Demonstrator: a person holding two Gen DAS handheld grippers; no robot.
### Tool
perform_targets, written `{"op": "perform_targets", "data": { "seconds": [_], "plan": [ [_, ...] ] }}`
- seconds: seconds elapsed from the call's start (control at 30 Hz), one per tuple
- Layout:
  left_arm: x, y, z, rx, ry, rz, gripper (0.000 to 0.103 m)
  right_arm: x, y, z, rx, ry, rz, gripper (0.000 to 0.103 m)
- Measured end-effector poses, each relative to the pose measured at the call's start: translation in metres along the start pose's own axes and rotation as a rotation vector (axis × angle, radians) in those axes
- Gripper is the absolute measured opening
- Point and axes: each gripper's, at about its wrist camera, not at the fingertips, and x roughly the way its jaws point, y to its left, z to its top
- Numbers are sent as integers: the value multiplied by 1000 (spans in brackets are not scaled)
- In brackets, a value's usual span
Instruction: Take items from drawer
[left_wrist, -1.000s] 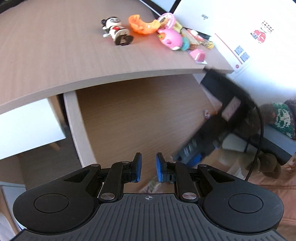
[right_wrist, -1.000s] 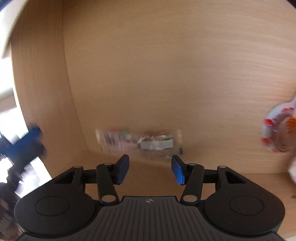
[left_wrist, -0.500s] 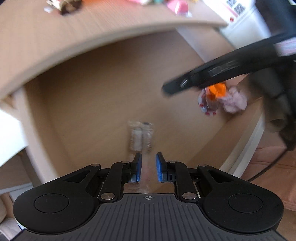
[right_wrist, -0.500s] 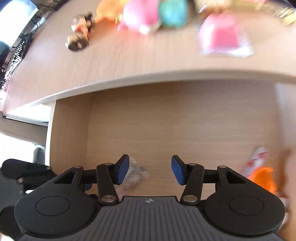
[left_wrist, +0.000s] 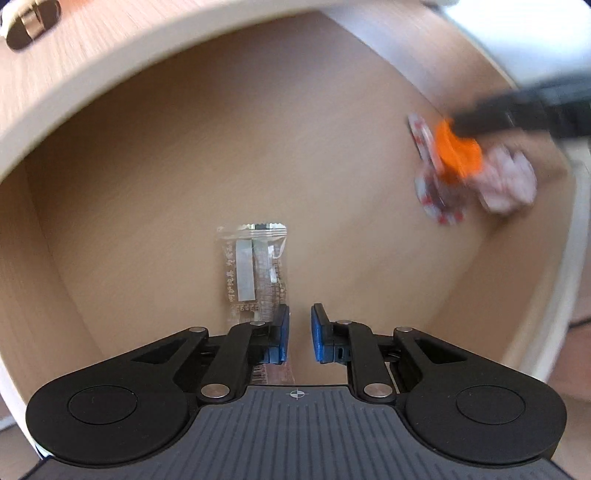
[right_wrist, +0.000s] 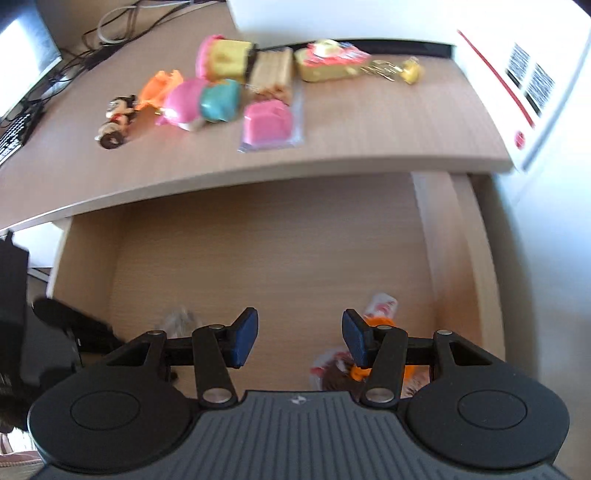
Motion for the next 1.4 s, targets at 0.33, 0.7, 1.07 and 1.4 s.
{"op": "perform_targets", "data": {
  "seconds": [0.33,0.7,1.07,1.4],
  "plan": [
    [-40,7,-13,-59,-181,120,19,2,-7,-8,21,-57,-37,51],
    [-6,2,-3,-77,-100,147,26,1,-3,-13,7,-44,-39,51],
    [10,-12,9,-1,-111,192,51,-8,1,-17,-82,-160,-192,51],
    [-20,8,-3,-129,-165,47,29,-26,-20,29,-21,23,-71,51]
  ]
}}
